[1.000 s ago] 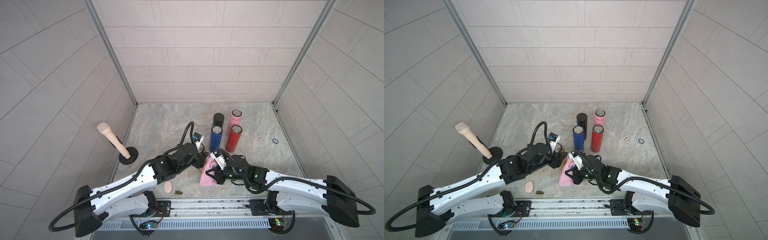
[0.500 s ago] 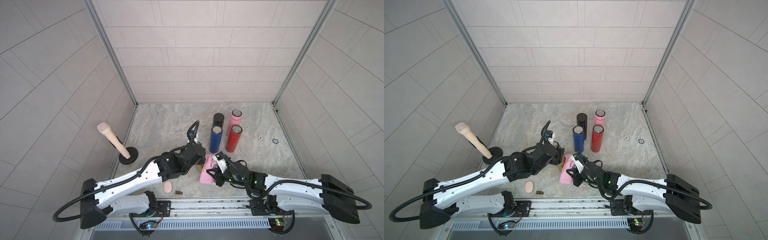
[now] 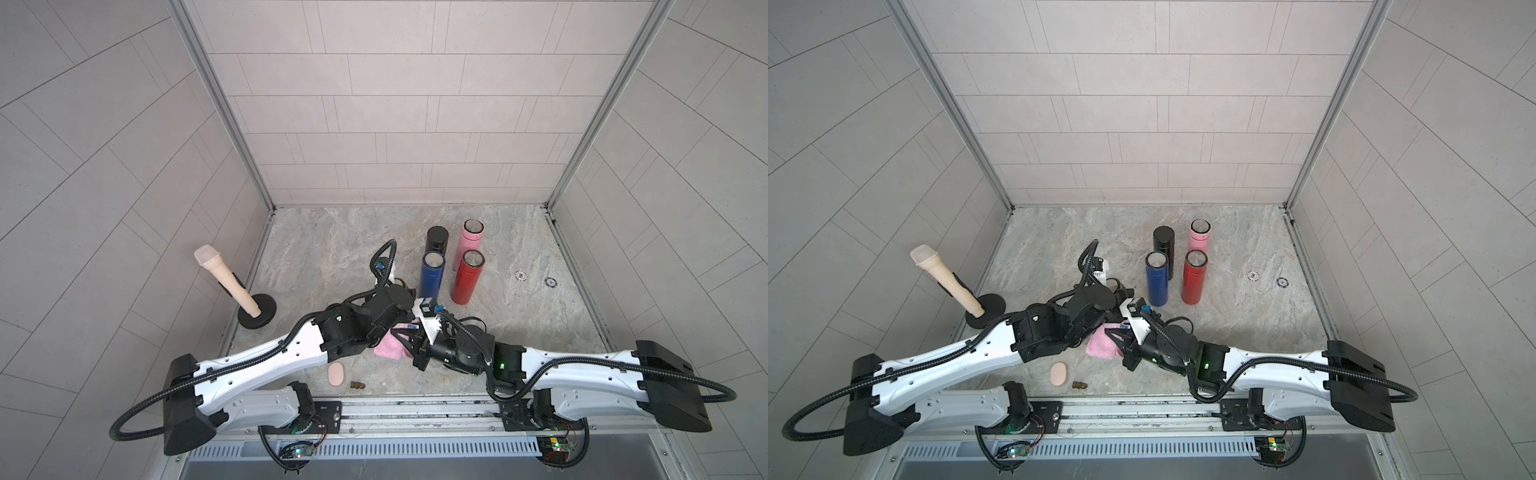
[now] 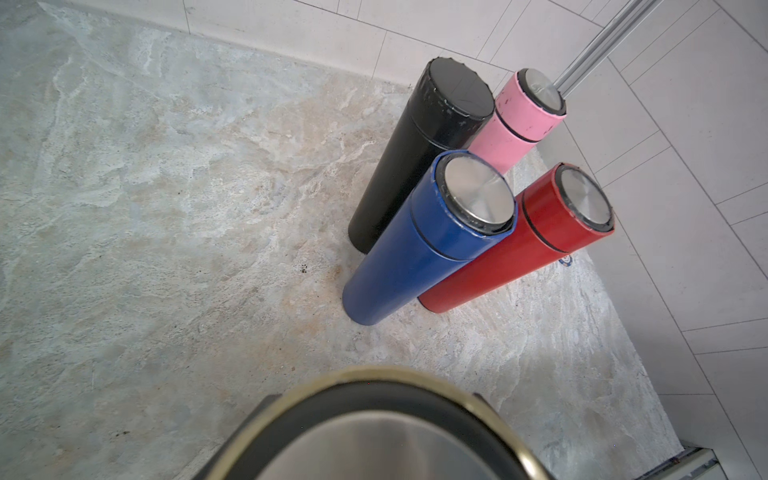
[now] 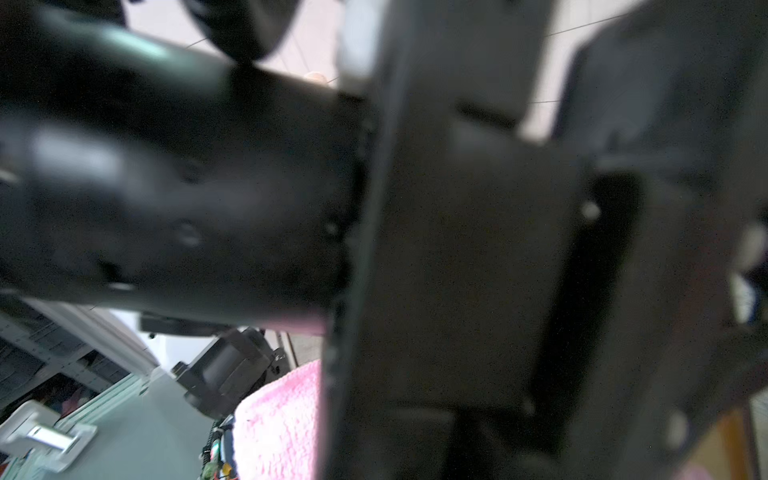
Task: Wipe the surface of the thermos
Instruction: Wipe the dirt from the surface of the thermos.
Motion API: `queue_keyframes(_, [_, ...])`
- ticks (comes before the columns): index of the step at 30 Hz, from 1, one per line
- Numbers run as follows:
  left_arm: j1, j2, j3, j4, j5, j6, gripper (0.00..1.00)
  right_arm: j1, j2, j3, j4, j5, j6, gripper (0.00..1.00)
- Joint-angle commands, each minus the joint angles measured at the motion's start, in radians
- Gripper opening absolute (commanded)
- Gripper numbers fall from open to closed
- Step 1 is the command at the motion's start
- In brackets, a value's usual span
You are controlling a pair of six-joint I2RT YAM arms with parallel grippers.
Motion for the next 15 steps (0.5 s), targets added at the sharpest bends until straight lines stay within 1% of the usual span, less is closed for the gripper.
queue_keyframes(1, [-0.006,-0.032,-0.002,0.049,0.004,0.030,0.00,-0.001,0.031,-0.047,0.020,0.156,0.042,0.00])
queue_keyframes(3, [-0.001,-0.053,-0.018,0.076,0.029,0.140,0.00,-0.001,0.040,-0.055,-0.076,0.205,0.084,0.00])
queue_keyframes(6, [0.018,-0.087,-0.045,0.084,0.068,0.313,0.00,-0.001,0.034,-0.068,-0.210,0.215,0.152,0.00])
queue_keyframes(8, [0.033,-0.112,-0.059,0.076,0.064,0.414,0.00,-0.001,0.015,-0.076,-0.300,0.214,0.200,0.00])
queue_keyframes(9, [0.040,-0.128,-0.079,0.092,0.089,0.481,0.00,-0.003,-0.003,-0.084,-0.351,0.218,0.229,0.00])
queue_keyframes(10, [0.052,-0.144,-0.096,0.103,0.105,0.523,0.00,-0.005,-0.015,-0.091,-0.376,0.216,0.245,0.00])
queue_keyframes(11, [0.067,-0.162,-0.116,0.120,0.130,0.558,0.00,-0.010,-0.036,-0.098,-0.408,0.216,0.269,0.00])
queue_keyframes(12, [0.087,-0.180,-0.140,0.149,0.193,0.596,0.00,-0.019,-0.055,-0.106,-0.433,0.208,0.291,0.00])
queue_keyframes(14, [0.124,-0.200,-0.154,0.155,0.277,0.619,0.00,-0.037,-0.083,-0.118,-0.442,0.168,0.300,0.00])
queue_keyframes(15, [0.140,-0.210,-0.153,0.152,0.343,0.637,0.00,-0.051,-0.093,-0.119,-0.440,0.146,0.304,0.00])
